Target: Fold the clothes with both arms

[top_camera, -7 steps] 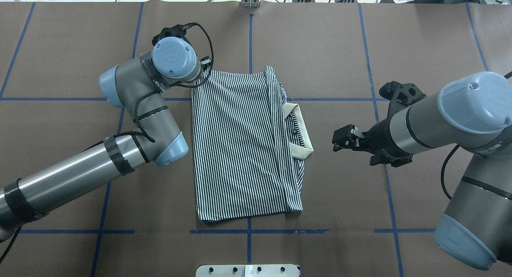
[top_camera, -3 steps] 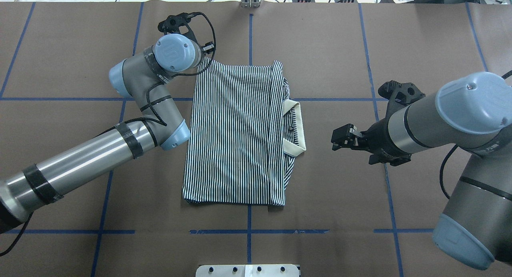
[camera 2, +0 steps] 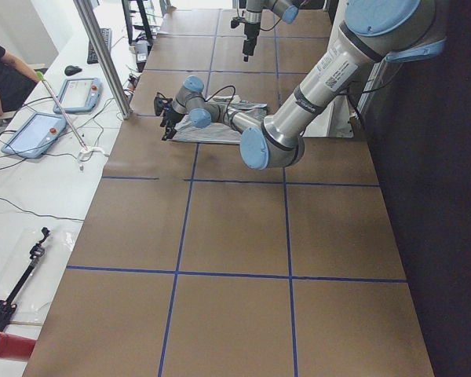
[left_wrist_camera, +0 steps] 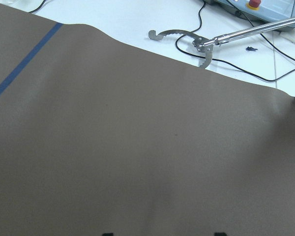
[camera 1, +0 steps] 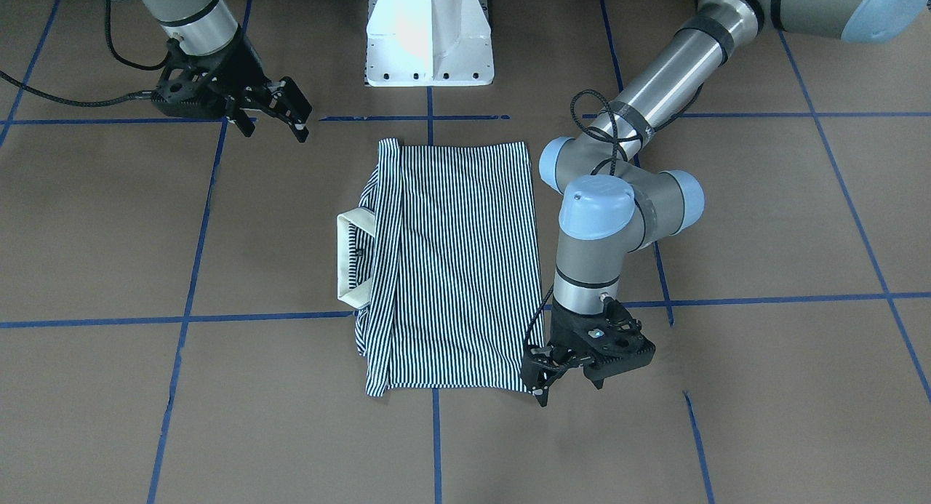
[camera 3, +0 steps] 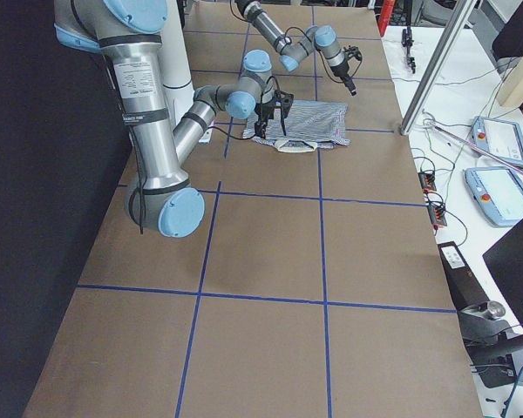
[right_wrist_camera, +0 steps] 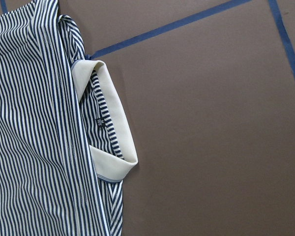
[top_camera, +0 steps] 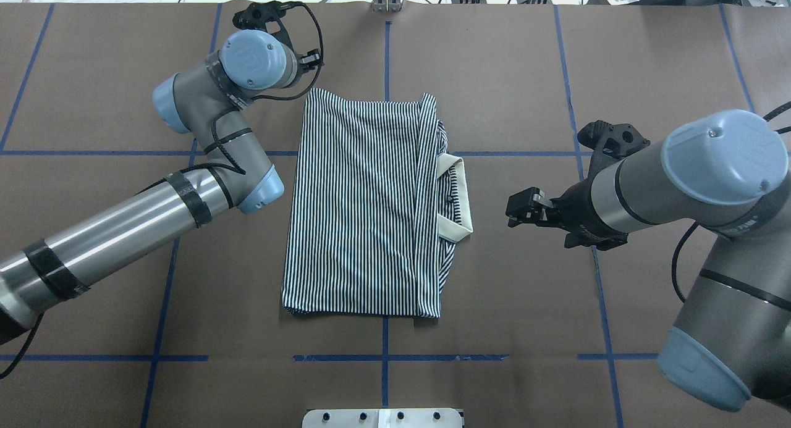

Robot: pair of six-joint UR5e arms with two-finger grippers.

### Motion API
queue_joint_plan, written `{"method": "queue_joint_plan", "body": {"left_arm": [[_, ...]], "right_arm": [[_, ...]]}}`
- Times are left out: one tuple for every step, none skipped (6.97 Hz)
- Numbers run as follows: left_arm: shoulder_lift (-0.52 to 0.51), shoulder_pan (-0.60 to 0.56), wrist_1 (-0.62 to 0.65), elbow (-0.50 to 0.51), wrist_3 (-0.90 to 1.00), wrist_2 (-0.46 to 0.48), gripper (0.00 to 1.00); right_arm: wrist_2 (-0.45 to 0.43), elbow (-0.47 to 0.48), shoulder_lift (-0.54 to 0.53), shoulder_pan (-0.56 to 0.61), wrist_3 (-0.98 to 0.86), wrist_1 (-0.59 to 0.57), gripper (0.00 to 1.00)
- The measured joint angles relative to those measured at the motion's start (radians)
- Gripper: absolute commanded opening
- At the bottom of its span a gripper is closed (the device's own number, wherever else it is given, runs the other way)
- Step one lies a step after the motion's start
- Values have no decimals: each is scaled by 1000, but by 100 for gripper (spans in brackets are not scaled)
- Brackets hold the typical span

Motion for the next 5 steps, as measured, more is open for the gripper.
{"method": "queue_joint_plan", "body": {"left_arm": [[38, -8, 34, -77, 15, -65, 100], [95, -11, 102, -198, 33, -107, 100], [159, -11, 194, -343, 55, -131, 100], [216, -9, 280, -475, 67, -142, 100], [254, -6, 353, -582, 72, -152, 100]], "right_arm": [[-8, -40, 33, -1, -56, -3, 100], [-12, -80, 70, -8, -115, -18, 100], [-19, -117, 132, -28, -165, -77, 100], [-50, -154, 203, -61, -198, -154, 100], [-103, -195, 260, -103, -214, -202, 100]]}}
